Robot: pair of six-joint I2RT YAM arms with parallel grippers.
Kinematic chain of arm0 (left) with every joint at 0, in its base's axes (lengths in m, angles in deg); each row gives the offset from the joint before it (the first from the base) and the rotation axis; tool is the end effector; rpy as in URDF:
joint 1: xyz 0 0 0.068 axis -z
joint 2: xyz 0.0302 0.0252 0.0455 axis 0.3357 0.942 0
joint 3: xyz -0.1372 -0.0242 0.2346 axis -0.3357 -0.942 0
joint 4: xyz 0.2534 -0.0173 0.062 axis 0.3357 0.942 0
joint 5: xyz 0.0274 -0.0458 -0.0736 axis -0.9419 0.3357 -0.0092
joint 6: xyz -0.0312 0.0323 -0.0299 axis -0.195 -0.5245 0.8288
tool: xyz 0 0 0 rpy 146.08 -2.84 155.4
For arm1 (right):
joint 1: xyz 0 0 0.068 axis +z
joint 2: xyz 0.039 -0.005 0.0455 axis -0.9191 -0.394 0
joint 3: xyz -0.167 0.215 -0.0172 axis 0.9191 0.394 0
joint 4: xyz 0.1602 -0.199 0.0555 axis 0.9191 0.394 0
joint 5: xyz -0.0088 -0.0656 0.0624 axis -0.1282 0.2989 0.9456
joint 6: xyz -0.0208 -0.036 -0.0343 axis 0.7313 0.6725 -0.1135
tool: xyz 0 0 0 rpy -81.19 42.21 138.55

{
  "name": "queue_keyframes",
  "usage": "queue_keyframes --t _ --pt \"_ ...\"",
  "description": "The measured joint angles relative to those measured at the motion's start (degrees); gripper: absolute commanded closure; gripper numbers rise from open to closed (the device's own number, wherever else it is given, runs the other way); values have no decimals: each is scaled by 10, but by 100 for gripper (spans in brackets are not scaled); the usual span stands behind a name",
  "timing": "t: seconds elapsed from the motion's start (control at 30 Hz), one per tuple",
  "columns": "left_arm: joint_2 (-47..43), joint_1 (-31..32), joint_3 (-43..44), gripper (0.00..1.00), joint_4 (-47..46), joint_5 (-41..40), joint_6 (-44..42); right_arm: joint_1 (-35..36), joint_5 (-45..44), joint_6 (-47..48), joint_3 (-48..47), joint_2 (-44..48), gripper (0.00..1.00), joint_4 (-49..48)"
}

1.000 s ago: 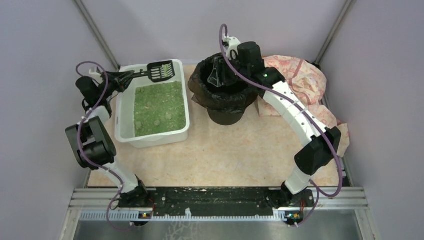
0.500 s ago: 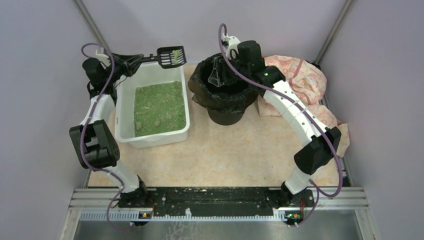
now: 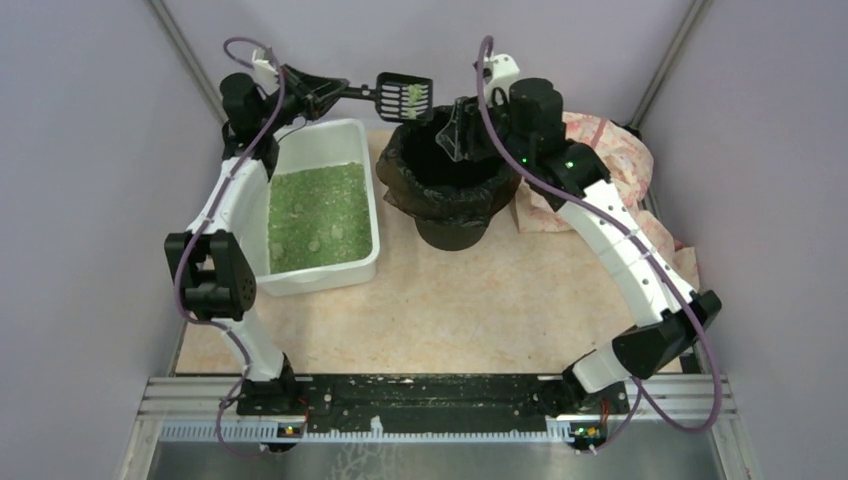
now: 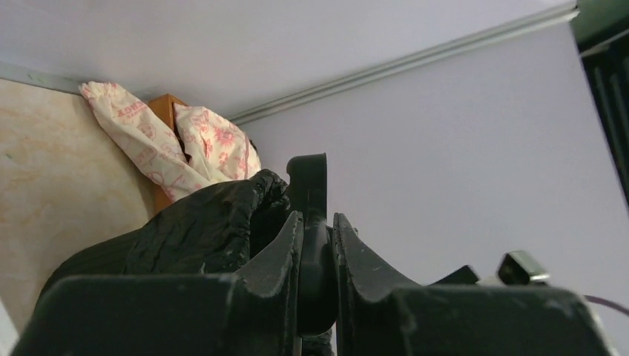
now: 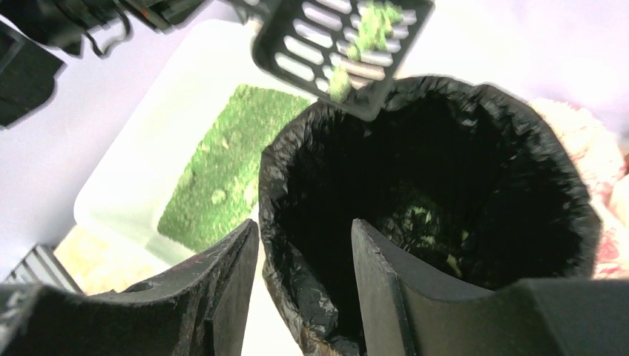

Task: Clean the litter box

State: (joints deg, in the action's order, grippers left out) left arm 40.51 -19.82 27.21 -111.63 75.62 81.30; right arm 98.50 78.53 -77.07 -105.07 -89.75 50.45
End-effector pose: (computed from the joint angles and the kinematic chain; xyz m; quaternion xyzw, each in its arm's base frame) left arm 0.4320 -0.0223 0.3901 -0.1589 0.6459 -0.6158 0.4223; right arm 0.2771 0.1776 0.4650 -0.1842 0.7768 0.2798 0.5333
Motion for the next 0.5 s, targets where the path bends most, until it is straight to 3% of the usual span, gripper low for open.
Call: queue_keyframes --t 0.17,0.37,0.5 --pt "3 58 27 100 47 -37 -138 0 -51 -14 45 69 50 -43" --pt "-34 104 -32 100 54 -69 -339 -7 -109 -26 108 130 50 -59" --pt "-57 133 -25 100 68 -77 -457 -8 -123 -34 142 144 50 -63"
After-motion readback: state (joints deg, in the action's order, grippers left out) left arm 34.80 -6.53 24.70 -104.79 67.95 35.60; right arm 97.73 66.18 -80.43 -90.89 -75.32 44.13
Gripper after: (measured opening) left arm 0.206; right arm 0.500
